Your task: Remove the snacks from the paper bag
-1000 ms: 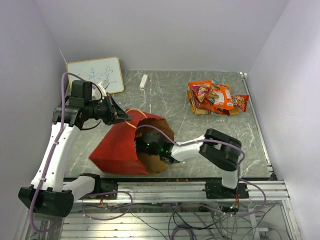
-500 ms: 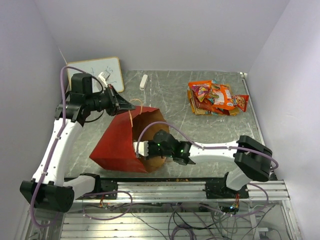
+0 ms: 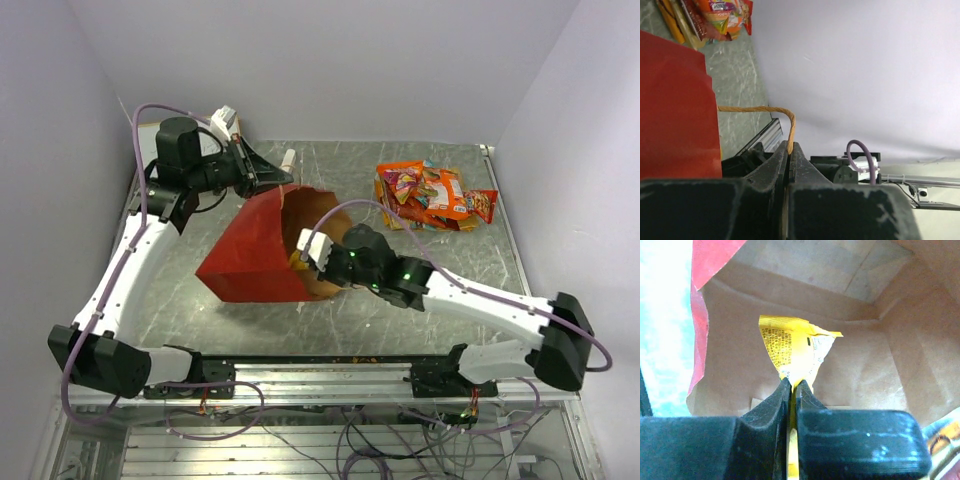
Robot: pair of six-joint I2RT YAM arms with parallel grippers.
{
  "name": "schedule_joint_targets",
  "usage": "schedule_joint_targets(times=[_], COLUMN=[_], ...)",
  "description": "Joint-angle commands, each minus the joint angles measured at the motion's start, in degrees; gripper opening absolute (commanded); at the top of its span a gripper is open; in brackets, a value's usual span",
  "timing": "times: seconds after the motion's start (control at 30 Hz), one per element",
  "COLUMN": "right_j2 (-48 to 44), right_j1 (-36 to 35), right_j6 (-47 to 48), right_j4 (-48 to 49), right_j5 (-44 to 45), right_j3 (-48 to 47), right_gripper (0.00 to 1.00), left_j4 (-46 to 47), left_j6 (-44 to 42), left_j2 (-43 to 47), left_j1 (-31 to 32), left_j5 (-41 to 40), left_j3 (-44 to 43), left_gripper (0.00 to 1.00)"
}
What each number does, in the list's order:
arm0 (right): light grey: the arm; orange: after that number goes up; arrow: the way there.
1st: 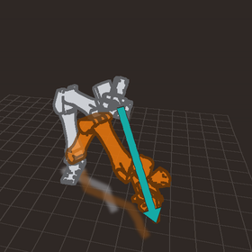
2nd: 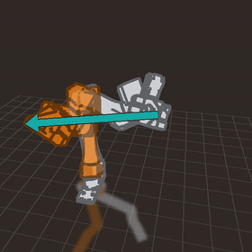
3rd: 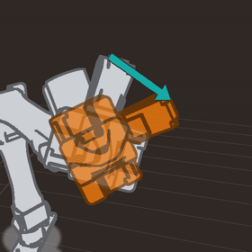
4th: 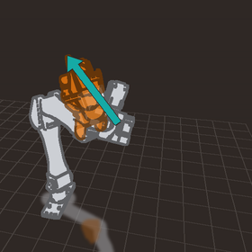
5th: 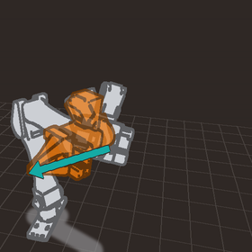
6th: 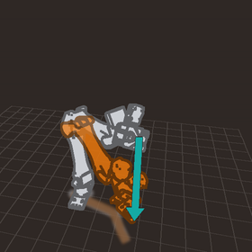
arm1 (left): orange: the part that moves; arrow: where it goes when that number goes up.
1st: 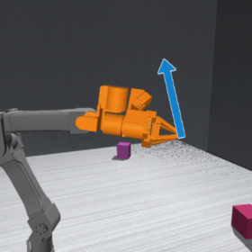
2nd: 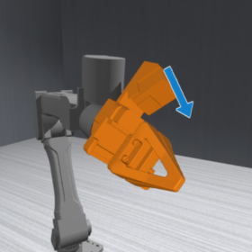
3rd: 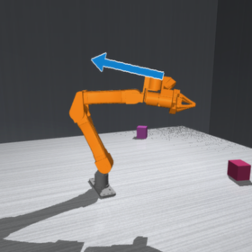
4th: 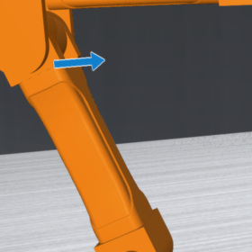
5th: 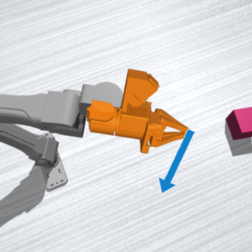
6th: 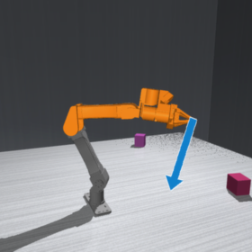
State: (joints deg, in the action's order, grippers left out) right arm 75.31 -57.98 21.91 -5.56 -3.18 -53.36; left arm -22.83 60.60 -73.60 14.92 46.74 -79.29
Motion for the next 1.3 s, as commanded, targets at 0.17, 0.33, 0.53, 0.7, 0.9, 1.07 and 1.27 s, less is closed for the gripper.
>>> schedule_joint_targets(times=[0.17,0.33,0.53,0.7,0.9,1.07,1.27], right_j2=[-8.2,-3.3,0.7,0.5,1.8,4.8,7.3], right_j1=[0.8,4.0,5.9,12.8,19.3,24.7,35.4], right_j6=[-14.4,-20.4,-13.7,-17.0,-24.1,-28.4,-34.4], right_j4=[-13.4,-21.0,-21.4,-19.6,-18.7,-19.5,-20.0], right_j5=[29.5,42.2,44.8,39.6,31.8,28.1,20.5], right_j3=[-9.9,-26.0,-39.2,-38.9,-37.2,-38.7,-37.8], right_gripper=[0.0,0.0,0.0,0.0,0.0,0.0,0.0], left_j4=[18.3,27.7,13.5,6.5,-9.1,-22.9,-32.6], left_j6=[10.3,17.2,8.5,6.4,-4.2,-14.3,-19.7], left_j2=[-5.9,-11.8,-8.6,7.2,14.2,12.4,12.9], left_j1=[4.8,10.5,11.9,-1.6,-10.0,-10.8,-11.3], left_j5=[-1.6,-4.1,-11.3,-10.0,-8.3,-14.8,-23.8], left_j3=[-0.3,-4.5,-3.7,16.7,21.4,14.1,8.4], left_gripper=[0.07,0.07,0.07,0.07,0.07,0.07,0.07])
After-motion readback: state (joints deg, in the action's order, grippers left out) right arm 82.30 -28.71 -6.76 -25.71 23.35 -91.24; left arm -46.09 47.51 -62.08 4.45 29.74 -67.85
